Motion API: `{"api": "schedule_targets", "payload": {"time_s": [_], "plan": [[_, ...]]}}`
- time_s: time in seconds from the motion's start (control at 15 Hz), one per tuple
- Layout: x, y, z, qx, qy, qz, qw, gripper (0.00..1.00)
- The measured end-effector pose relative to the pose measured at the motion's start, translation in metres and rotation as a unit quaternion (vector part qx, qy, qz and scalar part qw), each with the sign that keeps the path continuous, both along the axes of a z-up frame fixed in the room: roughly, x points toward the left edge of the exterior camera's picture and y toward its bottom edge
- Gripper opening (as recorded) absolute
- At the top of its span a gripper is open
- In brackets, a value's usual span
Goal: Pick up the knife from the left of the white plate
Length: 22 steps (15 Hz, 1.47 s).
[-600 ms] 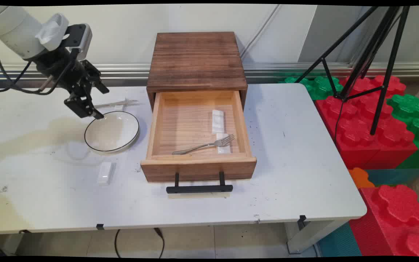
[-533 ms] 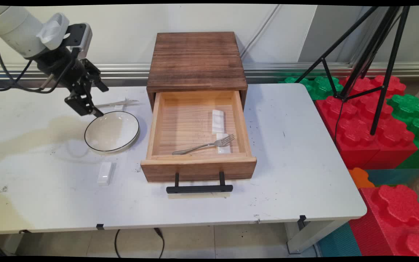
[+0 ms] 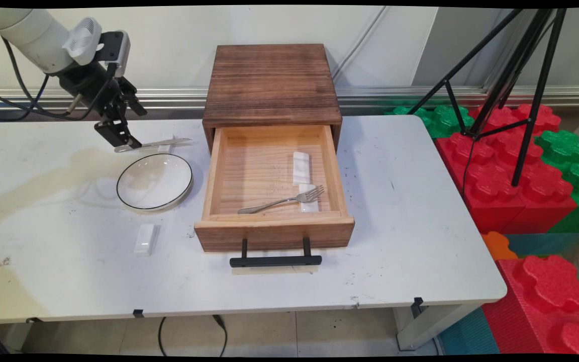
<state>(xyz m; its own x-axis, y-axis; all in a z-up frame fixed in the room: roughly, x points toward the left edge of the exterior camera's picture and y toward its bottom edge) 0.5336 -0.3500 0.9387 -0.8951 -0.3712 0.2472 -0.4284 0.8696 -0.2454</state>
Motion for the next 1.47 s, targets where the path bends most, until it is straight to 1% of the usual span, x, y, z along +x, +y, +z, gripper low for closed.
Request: {"api": "schedule_targets", "payload": {"time_s": [0.33,0.6,0.8,1.07,1.47], "plan": [[0.021,-0.023,-0.017,-0.004,-0.02,0.012,0.9997,1.0],[0.035,-0.038,-0.037,0.001,-0.031,0.024,0.9992,1.0],[0.042,-0.045,-0.05,0.005,-0.036,0.034,0.9988,1.0],[0.056,-0.054,-0.068,0.011,-0.047,0.036,0.9982,1.0],[0.068,-0.068,-0.094,0.011,-0.044,0.044,0.998,1.0]]}}
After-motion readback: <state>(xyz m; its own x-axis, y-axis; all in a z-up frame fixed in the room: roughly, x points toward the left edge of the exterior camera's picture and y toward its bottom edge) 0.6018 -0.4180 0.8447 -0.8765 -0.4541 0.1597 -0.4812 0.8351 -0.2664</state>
